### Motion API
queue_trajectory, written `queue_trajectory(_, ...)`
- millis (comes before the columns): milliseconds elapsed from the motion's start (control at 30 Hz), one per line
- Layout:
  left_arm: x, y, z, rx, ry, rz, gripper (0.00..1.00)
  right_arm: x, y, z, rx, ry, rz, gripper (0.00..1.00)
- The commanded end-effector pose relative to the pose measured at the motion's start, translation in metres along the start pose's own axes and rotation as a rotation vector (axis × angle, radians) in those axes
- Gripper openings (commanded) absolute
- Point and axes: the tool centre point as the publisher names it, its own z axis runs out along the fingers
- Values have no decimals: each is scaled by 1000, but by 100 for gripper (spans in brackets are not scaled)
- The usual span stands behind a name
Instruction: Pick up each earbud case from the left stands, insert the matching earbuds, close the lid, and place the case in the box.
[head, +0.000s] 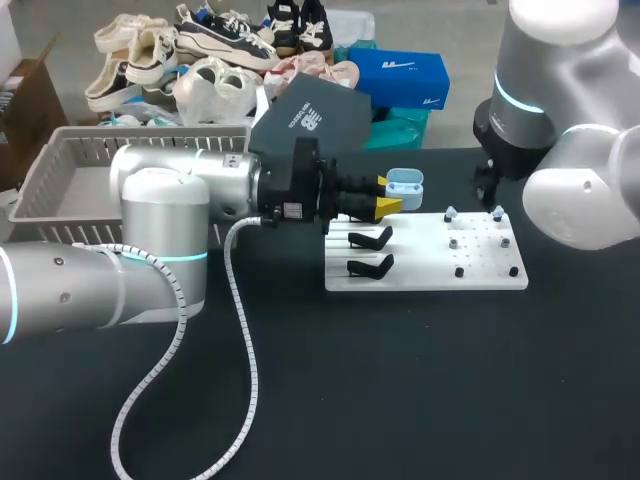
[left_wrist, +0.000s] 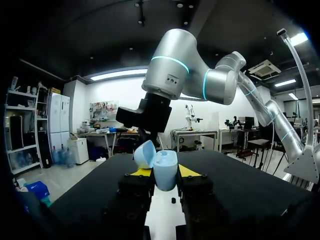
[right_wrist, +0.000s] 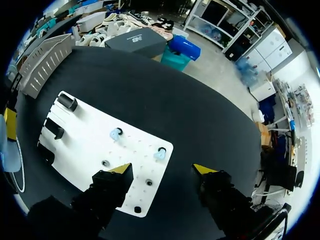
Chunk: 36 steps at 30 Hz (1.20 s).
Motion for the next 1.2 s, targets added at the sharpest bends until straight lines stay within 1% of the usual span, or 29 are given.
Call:
queue_trajectory(33, 0, 1, 0, 2, 1, 0, 0, -2, 4, 9, 4, 9, 4, 72)
queue_trajectory(133, 0, 1, 0, 2, 1, 0, 0, -1, 6, 14, 0, 15, 2, 71)
queue_trajectory(167, 0, 1, 0, 2, 1, 0, 0, 0, 7, 17, -2, 18, 2, 67)
queue_trajectory(233, 0, 1, 0, 2, 1, 0, 0, 1, 7, 21, -5, 22, 0, 63)
queue_trajectory(300, 0, 1, 0, 2, 1, 0, 0, 2, 7, 23, -6, 26, -1, 62)
queue_trajectory(367, 0, 1, 0, 2, 1, 0, 0, 2, 7, 27, -7, 30, -1, 56)
queue_trajectory(500, 0, 1, 0, 2, 1, 0, 0, 2, 7, 31, -6, 38, -2, 50)
queue_trajectory(1000, 0, 1, 0, 2, 1, 0, 0, -2, 6, 48, -13, 51, 8, 45)
queue_trajectory(1100, 0, 1, 0, 2, 1, 0, 0, -3, 5, 50, -12, 53, 9, 42)
queue_trajectory(1200, 0, 1, 0, 2, 1, 0, 0, -2, 6, 52, -12, 56, 7, 42)
